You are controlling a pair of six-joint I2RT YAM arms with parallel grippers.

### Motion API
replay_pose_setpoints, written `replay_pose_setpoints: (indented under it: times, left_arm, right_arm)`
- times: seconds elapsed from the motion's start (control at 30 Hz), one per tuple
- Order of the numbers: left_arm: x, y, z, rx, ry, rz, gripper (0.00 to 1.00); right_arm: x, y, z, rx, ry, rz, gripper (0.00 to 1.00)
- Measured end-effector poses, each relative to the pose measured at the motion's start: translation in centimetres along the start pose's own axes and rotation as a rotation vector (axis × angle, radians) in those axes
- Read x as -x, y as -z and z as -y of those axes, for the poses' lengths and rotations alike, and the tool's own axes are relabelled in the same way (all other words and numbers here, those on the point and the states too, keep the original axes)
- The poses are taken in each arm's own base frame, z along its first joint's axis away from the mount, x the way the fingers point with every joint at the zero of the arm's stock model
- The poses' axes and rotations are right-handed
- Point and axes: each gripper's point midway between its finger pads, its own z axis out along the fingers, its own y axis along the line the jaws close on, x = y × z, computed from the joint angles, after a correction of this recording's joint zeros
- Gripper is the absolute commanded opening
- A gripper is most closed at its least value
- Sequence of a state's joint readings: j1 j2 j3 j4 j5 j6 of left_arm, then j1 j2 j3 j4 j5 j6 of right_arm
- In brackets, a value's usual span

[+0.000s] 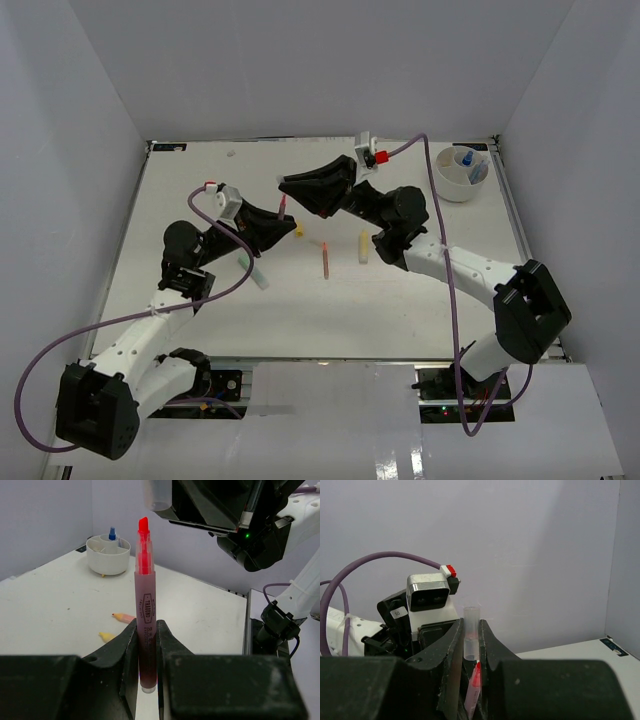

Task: Sort the stationery into containers
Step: Close the pen cap on the pen.

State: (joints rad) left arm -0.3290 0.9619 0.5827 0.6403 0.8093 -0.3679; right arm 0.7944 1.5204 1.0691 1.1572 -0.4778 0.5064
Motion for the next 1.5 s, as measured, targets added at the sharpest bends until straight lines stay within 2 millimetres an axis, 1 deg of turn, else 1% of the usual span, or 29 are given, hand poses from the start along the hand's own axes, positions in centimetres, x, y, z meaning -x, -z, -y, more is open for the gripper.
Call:
replay_pose_setpoints:
  times: [0.23,0.47,0.67,0.97,1.37,1.5]
  left_arm:
    - [0.9,-0.7,-0.3,-0.016,-0.018,0.030,0.00]
    - [1.4,-0.7,0.1,-0.034,-0.026,0.049,0.00]
    - [1.7,-0.7,0.3,-0.043,-0.033,0.059,0.00]
    - [1.8,-0.8,0.3,-0.044,-0.034,0.061,0.00]
    - [1.8,-0.8,0.3,-0.043,-0.034,0.061,0.00]
    - [1.8,-0.8,0.3,-0.042,-0.033,0.062,0.00]
  right_arm:
    - [1.3,-0.8,-0.2,0.022,0.021,0.037,0.08]
    - [1.1,-1.3,0.2,0.026,0.022,0.037,0.08]
    - [0.4,-1.3,0.5,0.025,0.013,0.025,0.08]
    - [0.0,-1.3,0.3,0.042,0.008,0.011,0.08]
    - [1.1,-1.8,-0.1,0.058,0.027,0.029,0.08]
    - [1.1,-1.8,-0.1,0.060,0.032,0.028,0.08]
